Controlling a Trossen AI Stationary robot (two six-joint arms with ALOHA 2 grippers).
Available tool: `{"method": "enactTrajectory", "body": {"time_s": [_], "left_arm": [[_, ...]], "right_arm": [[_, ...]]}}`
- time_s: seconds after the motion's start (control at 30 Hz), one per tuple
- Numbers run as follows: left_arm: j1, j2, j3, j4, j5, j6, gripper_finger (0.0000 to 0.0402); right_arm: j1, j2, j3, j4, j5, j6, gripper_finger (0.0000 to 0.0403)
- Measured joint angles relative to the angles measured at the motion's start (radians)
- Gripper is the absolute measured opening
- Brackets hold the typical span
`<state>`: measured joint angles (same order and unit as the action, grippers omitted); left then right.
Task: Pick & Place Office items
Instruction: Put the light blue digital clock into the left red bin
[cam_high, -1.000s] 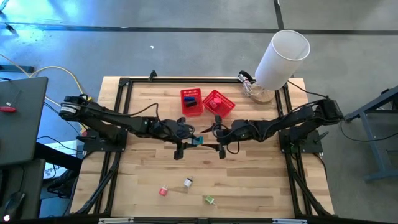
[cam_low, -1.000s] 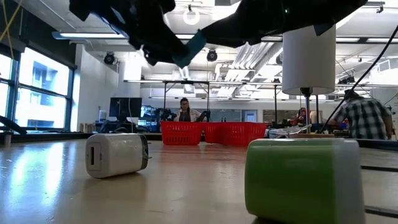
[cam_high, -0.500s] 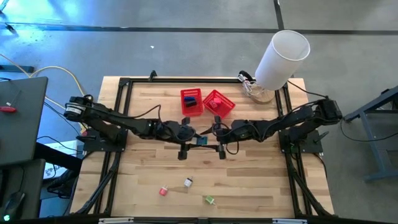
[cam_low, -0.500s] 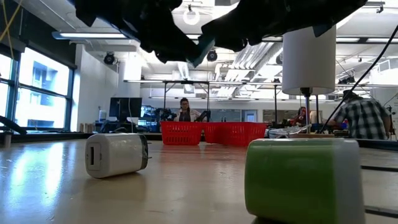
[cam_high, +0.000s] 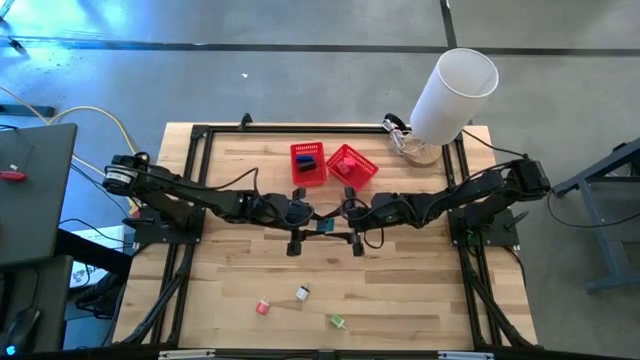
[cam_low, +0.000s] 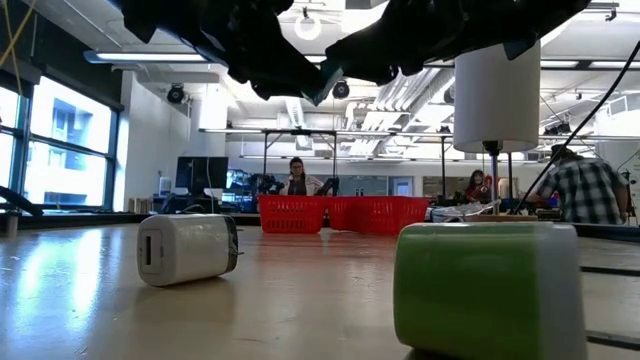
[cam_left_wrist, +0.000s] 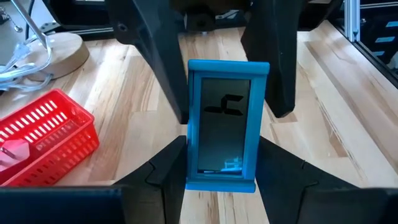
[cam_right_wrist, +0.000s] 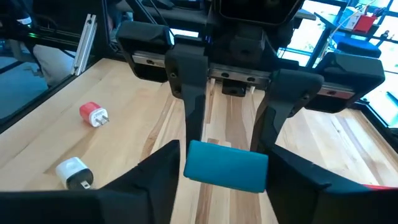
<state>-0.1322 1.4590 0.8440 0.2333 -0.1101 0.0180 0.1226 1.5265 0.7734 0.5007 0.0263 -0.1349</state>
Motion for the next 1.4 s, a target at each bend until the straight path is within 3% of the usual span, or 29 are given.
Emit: {"method": "enactTrajectory", "body": {"time_s": [0.2,0.93,1.23,1.4], "left_arm": [[0.000,0.000,0.000,-0.002,-0.001,0.002,0.0154],[0.015,0.000,0.000,-0.008,0.006,0.091,0.0159],[-0.001,0.000,0.000,-0.015,0.005,0.175,0.0262],[-0.007,0.000,0.000,-0.015,-0.106,0.210,0.0305]], "right_arm": [[-0.001,0.000,0.000,-0.010,-0.001,-0.030,0.0147],[0.000,0.000,0.000,-0.021,0.049,-0.061,0.0148],[0.000,0.000,0.000,-0.032,0.046,-0.047,0.0148],[-0.003,-0.020,0.000,-0.046,0.079,0.099,0.0148]]}}
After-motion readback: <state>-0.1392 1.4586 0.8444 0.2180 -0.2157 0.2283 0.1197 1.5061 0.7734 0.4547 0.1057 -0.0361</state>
